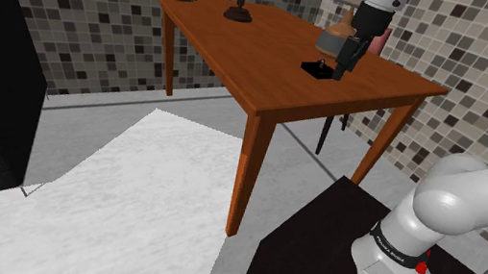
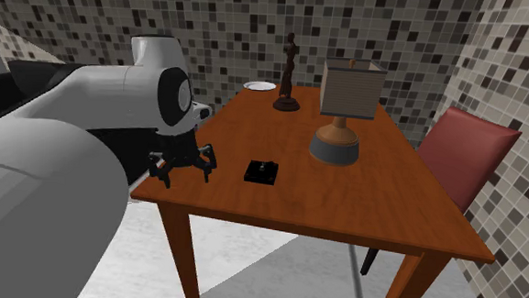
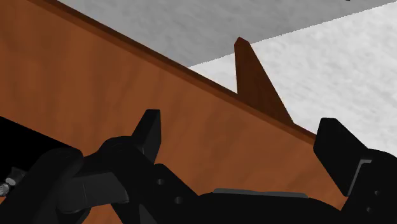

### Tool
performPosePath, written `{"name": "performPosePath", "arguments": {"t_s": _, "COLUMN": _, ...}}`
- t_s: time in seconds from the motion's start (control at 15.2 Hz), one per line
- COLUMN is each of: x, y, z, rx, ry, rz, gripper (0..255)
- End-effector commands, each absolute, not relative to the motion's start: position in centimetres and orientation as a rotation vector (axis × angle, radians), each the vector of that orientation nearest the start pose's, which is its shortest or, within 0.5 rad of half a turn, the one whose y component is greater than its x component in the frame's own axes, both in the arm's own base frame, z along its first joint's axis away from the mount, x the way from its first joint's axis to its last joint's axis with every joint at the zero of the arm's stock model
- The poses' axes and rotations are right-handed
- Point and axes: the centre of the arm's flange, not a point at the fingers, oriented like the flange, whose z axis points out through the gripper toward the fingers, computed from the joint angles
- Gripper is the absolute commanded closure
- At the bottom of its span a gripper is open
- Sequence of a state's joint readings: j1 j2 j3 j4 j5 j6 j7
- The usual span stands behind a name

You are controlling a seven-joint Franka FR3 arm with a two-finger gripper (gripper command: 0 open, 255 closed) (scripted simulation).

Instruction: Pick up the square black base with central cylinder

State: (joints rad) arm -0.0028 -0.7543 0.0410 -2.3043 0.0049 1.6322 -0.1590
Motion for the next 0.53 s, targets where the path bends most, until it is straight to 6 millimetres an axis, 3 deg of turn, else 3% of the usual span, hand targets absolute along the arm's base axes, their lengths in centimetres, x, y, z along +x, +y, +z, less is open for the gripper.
{"name": "performPosePath", "arguments": {"t_s": 0.0, "x": 32.2, "y": 1.7, "z": 61.1, "rx": -3.154, "ry": -0.296, "rz": -0.127, "gripper": 0}}
{"name": "performPosePath", "arguments": {"t_s": 0.46, "x": 39.4, "y": -4.8, "z": 61.0, "rx": -3.123, "ry": 0.029, "rz": -0.118, "gripper": 0}}
